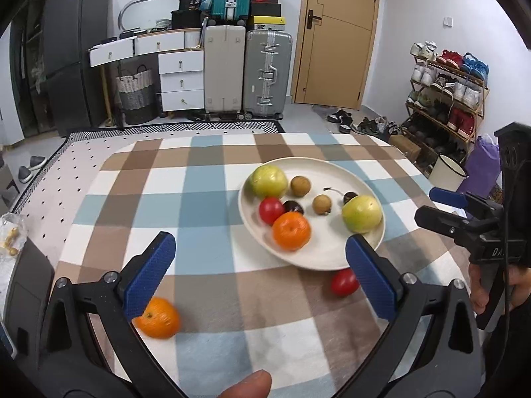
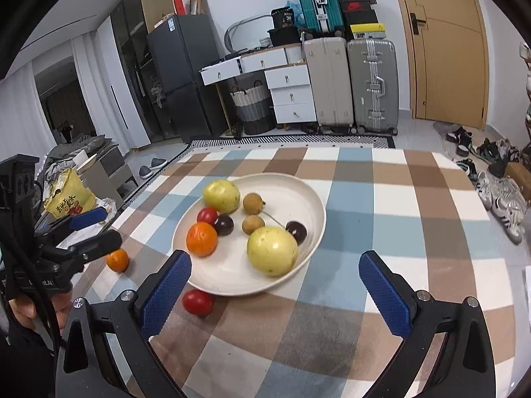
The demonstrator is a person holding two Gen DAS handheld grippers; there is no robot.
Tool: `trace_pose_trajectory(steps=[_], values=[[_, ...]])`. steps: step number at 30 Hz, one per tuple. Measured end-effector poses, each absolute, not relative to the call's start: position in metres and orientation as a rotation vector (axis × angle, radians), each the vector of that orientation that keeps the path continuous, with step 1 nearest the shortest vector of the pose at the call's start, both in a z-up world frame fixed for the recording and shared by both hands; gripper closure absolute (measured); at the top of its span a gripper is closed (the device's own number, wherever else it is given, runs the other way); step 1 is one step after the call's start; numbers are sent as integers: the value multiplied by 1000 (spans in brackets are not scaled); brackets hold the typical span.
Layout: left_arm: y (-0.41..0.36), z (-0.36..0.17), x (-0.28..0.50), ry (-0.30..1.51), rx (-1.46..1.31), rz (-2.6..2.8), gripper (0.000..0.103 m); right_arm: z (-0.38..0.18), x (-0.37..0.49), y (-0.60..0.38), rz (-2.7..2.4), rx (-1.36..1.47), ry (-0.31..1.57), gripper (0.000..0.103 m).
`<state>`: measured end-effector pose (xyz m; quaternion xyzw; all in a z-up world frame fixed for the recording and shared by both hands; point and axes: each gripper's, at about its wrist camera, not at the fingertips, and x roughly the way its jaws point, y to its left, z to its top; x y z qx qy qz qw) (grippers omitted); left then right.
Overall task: Organize fruits
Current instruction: 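Withdraw both tools and move the left tool toward the mandarin, then grasp the mandarin with the left tool while the right tool grasps the red tomato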
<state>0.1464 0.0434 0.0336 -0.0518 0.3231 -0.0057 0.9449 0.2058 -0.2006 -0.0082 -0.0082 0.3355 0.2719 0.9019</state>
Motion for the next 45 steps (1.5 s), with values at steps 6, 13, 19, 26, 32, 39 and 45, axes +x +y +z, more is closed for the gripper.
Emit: trace_pose_trajectory(steps=[6, 13, 19, 26, 32, 39, 45], values=[[61, 18, 130, 687, -102, 35, 1, -25, 202, -195, 577, -27, 752, 0], [84, -1, 117, 732, -71, 90, 1, -32, 193, -177, 684, -30, 784, 0], [101, -14, 120, 777, -86, 100, 1, -43, 189, -161, 725, -38, 832, 0], [114, -31, 129, 826, -154, 124, 1, -51, 192, -157, 710, -23, 870, 1], [117, -38, 132, 843, -162, 138, 3, -58, 189, -146, 704, -56, 899, 1], [112, -42, 134, 871, -138, 127, 18, -67, 185, -129, 693, -135, 923, 15], [114, -50, 139, 903, -138, 132, 35, -72, 187, -123, 695, -153, 939, 17]])
